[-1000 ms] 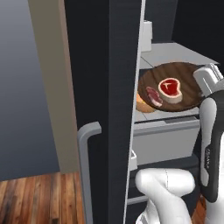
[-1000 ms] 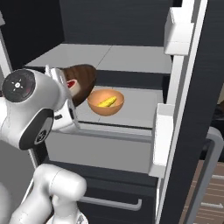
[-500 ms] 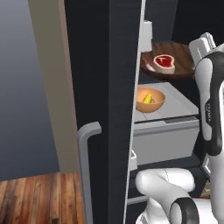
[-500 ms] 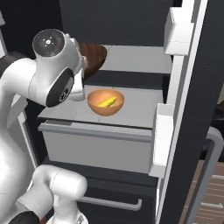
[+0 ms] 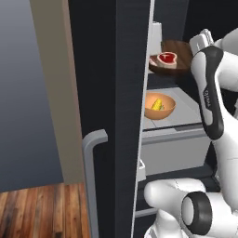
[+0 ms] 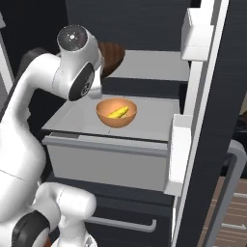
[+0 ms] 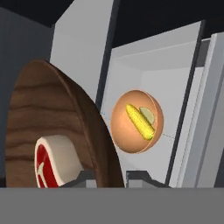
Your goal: Place the bowl with the lemon wedge and corn on the second highest shelf of the fridge. Place the bowl with the steaks on the top shelf of the fridge.
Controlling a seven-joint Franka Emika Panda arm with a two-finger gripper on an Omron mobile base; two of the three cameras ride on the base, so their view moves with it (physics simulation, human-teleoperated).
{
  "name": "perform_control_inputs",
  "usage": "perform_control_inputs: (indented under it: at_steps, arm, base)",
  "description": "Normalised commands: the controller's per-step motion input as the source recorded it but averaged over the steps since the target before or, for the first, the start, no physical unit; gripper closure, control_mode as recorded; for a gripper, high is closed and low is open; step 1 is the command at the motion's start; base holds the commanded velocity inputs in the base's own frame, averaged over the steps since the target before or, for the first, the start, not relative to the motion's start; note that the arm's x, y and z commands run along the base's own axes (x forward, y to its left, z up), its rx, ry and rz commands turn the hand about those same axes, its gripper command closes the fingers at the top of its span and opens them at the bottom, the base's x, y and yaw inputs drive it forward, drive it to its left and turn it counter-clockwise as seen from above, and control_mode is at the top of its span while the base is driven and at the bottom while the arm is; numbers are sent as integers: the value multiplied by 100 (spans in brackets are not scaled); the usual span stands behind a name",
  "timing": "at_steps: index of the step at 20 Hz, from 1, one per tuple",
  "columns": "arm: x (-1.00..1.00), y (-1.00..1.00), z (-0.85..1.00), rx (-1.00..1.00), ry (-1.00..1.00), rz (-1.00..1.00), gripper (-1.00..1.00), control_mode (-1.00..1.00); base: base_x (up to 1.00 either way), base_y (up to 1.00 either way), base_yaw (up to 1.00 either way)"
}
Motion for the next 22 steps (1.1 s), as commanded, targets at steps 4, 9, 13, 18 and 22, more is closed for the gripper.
perform_control_inputs:
  at_steps: [4, 9, 13, 18, 22]
  arm:
    - [100, 0, -4, 4, 0, -3, 100, -100]
    - [98, 0, -7, 3, 3, -1, 100, -100]
    - [57, 0, -31, 3, 12, 0, 100, -100]
    - [58, 0, -8, 0, 8, 0, 100, -100]
    - [66, 0, 0, 0, 2, -3, -100, -100]
  base:
    - [0, 0, 0]
    - [0, 0, 0]
    - [0, 0, 0]
    - [0, 0, 0]
    - [0, 0, 0]
